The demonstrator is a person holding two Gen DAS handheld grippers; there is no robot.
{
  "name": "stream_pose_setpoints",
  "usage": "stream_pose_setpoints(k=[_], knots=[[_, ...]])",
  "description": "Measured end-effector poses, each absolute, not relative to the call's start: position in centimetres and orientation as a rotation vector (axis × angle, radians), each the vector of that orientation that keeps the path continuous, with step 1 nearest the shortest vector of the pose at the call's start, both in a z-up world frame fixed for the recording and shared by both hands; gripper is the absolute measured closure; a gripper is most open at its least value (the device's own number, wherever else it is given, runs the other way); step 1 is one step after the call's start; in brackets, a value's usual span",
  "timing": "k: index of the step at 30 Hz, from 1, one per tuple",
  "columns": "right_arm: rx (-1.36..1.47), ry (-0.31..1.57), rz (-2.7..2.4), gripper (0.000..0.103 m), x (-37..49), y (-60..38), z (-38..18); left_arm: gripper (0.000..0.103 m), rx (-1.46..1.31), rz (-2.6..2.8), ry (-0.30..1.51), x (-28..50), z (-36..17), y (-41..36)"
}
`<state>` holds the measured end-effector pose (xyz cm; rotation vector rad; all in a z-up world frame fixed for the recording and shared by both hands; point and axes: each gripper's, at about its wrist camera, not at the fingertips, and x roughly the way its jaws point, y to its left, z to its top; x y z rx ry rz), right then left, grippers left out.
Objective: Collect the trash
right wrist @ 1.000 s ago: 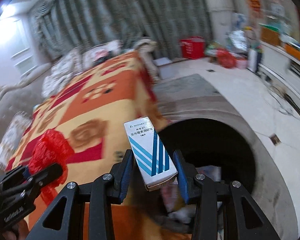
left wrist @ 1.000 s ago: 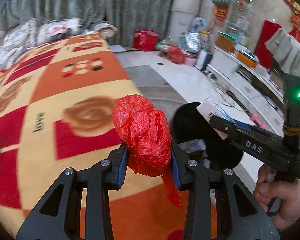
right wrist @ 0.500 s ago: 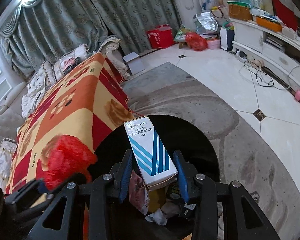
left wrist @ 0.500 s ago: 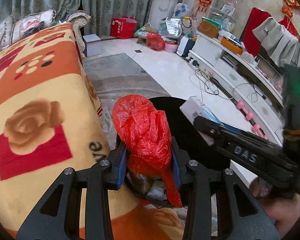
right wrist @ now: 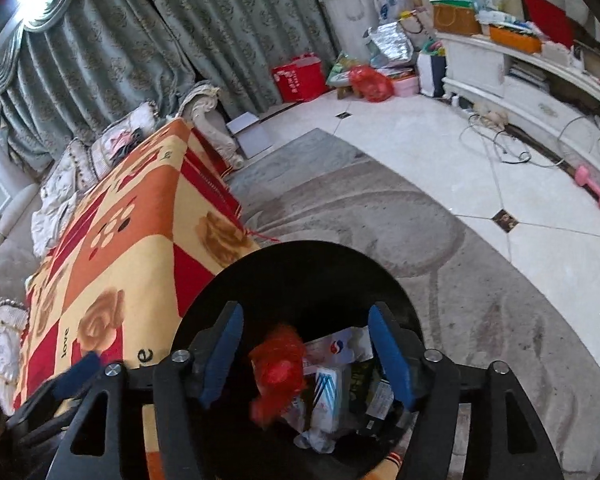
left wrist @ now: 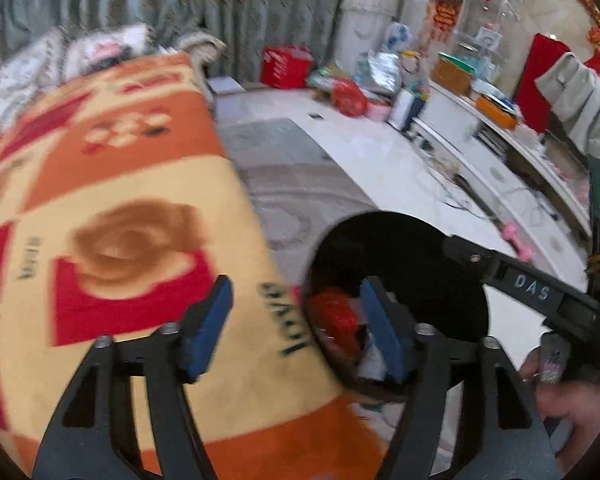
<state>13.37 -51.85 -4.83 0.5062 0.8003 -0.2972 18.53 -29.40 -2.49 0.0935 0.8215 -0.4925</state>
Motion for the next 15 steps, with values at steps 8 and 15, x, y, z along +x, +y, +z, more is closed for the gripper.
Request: stream_pose_setpoints(k=[8,15], knots=[[0.367,0.925,-0.299,0.014,9.7,-47.3,-2.9,0.009,0.213,-0.331,0.722,13.2,1.5,-23.5],[0.261,0.934,-0.288,0.014,5.8,-42.8,-0.8,0.007,0.183,-0.395,0.701,9.6,4.3,-19.7]])
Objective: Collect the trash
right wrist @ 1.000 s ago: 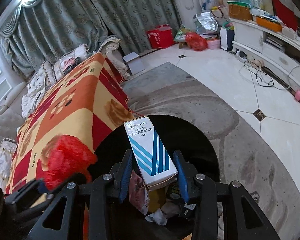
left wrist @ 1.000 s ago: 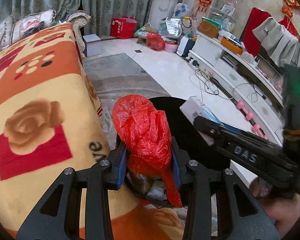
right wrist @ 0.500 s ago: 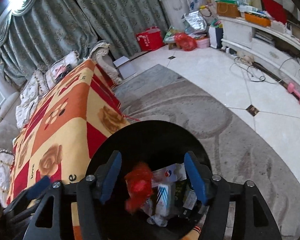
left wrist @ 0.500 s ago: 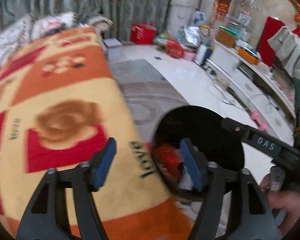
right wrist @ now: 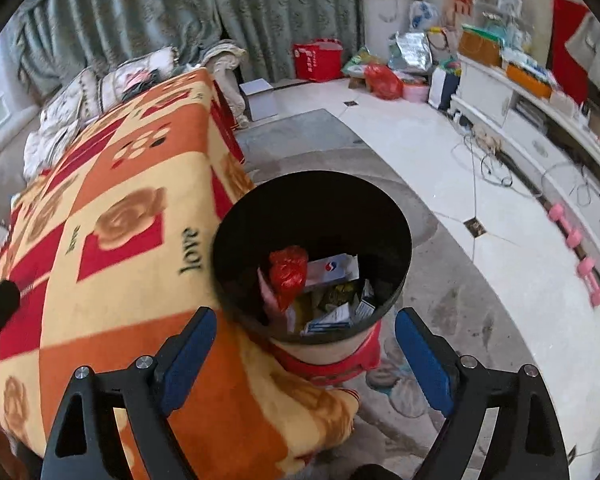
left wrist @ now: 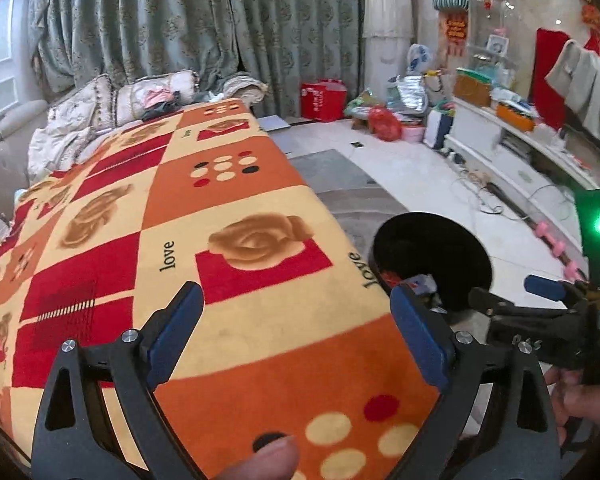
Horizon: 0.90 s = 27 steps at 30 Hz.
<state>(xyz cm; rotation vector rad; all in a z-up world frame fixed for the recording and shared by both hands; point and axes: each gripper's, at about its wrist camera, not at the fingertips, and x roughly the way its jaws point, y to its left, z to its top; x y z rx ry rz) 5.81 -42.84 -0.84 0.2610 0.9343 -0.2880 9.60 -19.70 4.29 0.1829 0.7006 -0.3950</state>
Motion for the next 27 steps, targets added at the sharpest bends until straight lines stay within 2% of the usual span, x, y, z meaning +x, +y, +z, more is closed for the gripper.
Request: stream_pose_setpoints(k=[4,11,27], knots=[[0.208,0.906,-0.308,0.014,4.6,-41.4,1.2,0.005,0.120,-0.426,0.719,9.0,5.7,-18.7],[0.174,0.896,-0.320,0.014,4.4,-41.2,4.5,0.005,0.165,-0.334,0.733,8.8,6.9,-18.8],[0.194,0.895,-0.312,0.014,4.5,-40.9,6.0,0.005,0.155,-0.298,0.769,9.1,6.6,-17.8]])
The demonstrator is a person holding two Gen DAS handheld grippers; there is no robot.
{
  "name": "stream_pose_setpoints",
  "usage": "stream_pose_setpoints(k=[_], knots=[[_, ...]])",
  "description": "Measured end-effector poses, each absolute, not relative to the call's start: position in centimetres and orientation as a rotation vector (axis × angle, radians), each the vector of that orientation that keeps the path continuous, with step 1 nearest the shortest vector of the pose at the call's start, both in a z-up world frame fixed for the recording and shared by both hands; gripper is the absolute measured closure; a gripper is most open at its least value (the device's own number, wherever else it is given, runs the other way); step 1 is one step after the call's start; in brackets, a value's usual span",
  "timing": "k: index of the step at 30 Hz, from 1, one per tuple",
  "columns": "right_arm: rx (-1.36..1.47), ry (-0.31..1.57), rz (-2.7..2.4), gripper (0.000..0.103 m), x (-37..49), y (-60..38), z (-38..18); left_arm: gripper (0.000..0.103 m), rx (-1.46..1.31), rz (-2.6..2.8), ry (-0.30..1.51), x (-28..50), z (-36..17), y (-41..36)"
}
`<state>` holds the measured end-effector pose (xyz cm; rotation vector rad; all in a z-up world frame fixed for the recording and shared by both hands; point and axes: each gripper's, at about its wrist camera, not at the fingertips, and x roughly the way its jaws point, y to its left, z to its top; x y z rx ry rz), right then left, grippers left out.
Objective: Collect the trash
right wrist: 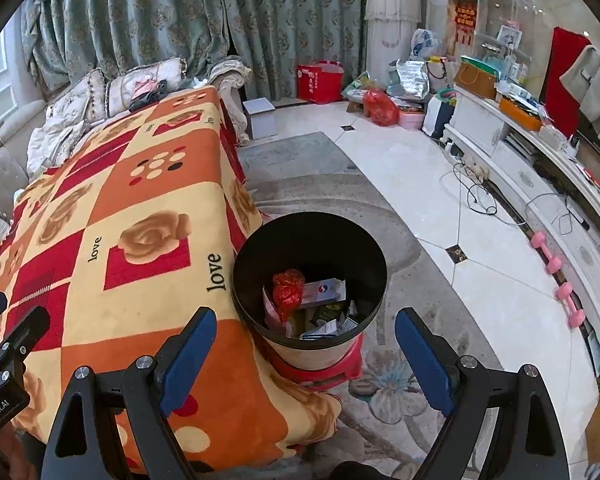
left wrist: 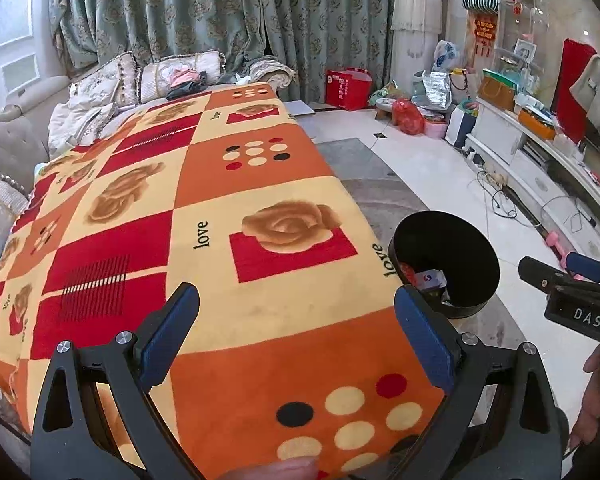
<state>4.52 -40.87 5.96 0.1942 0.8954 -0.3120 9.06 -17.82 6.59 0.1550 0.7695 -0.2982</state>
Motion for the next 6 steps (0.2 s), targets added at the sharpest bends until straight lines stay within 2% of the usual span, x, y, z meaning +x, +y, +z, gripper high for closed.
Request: stream_pose_setpoints(k=[6], knots=[[0.189,0.886,-0.312,0.014,4.34,-40.28,6.30,0.005,0.115,-0.310,0.746,8.53,7.42,-17.26]])
